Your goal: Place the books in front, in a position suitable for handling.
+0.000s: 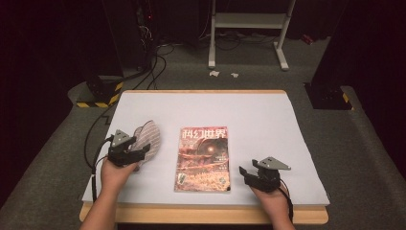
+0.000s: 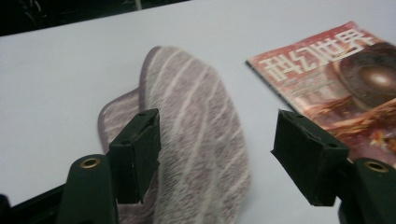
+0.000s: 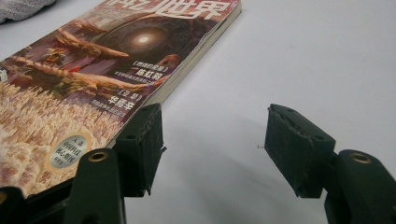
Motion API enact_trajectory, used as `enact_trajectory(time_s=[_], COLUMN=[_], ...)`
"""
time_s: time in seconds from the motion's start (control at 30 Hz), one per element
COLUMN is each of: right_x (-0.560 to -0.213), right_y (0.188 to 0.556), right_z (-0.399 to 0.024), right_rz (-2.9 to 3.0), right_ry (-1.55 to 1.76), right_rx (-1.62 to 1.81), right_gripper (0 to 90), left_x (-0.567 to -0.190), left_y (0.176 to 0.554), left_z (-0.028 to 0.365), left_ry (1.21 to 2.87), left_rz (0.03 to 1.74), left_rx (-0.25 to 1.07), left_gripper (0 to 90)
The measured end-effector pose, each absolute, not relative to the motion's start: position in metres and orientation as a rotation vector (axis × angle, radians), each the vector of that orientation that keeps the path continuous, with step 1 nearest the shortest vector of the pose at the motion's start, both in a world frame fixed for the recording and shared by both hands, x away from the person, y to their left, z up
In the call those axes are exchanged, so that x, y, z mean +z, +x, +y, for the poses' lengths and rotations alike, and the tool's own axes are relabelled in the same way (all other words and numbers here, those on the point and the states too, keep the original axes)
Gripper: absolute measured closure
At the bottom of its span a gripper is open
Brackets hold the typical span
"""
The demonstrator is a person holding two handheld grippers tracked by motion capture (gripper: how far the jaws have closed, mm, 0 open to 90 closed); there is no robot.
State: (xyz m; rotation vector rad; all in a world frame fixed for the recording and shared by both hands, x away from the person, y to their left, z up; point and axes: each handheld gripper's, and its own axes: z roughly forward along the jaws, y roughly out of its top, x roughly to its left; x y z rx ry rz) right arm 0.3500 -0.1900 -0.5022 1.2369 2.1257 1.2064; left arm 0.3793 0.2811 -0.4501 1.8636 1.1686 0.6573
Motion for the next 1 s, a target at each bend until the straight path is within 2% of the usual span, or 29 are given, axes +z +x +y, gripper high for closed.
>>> enact_trajectory(time_s=[0.4, 0.57, 1.0], right_x=[-0.501, -0.5, -0.498], right_y=[0.349, 0.349, 0.346], right_z=[-0.191, -0.19, -0.184], right_rz=[2.117, 2.115, 2.118], right_ry=[1.228, 1.23, 1.214], right_rx=[1.208, 1.211, 1.21], right_gripper=[37.4, 37.4, 34.9], left_x=[-0.447, -0.461, -0.494], left_y=[0.373, 0.373, 0.371], left_z=[0.235, 0.214, 0.178], left_ry=[1.906, 1.944, 2.034], left_rz=[1.04, 1.027, 1.037], left_rx=[0.583, 0.503, 0.393], left_gripper=[28.8, 26.3, 22.3])
